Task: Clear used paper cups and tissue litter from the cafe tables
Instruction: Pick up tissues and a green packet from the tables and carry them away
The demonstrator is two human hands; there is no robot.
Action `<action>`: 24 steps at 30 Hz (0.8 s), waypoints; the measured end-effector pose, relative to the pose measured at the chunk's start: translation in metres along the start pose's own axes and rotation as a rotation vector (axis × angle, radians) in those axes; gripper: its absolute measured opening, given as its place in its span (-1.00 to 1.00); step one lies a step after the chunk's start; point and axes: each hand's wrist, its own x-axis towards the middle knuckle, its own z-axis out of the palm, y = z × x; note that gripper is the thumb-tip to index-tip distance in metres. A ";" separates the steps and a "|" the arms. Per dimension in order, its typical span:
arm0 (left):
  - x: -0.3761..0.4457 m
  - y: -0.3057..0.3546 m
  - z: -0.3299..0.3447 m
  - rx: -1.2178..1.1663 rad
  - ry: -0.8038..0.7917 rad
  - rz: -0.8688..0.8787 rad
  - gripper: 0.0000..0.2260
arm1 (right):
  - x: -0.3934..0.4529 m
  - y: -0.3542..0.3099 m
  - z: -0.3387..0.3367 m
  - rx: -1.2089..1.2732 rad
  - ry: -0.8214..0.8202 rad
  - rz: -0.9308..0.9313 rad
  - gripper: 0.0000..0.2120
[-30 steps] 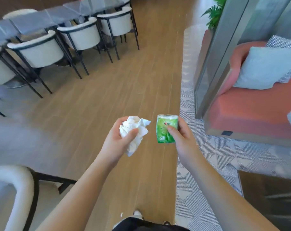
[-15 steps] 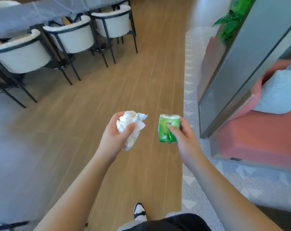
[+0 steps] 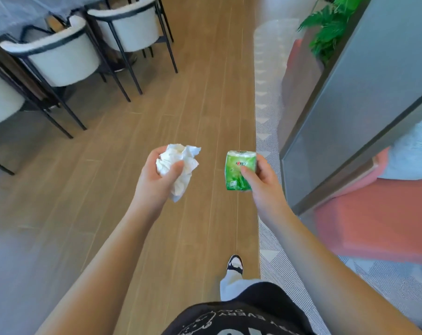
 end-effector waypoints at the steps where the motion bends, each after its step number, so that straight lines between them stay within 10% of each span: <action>1: 0.021 0.008 0.009 0.002 0.011 0.008 -0.62 | 0.022 -0.005 -0.005 -0.005 -0.011 -0.005 -0.78; 24: 0.480 0.028 0.064 -0.067 -0.061 -0.070 -0.61 | 0.491 -0.055 0.010 -0.113 0.039 0.039 -0.79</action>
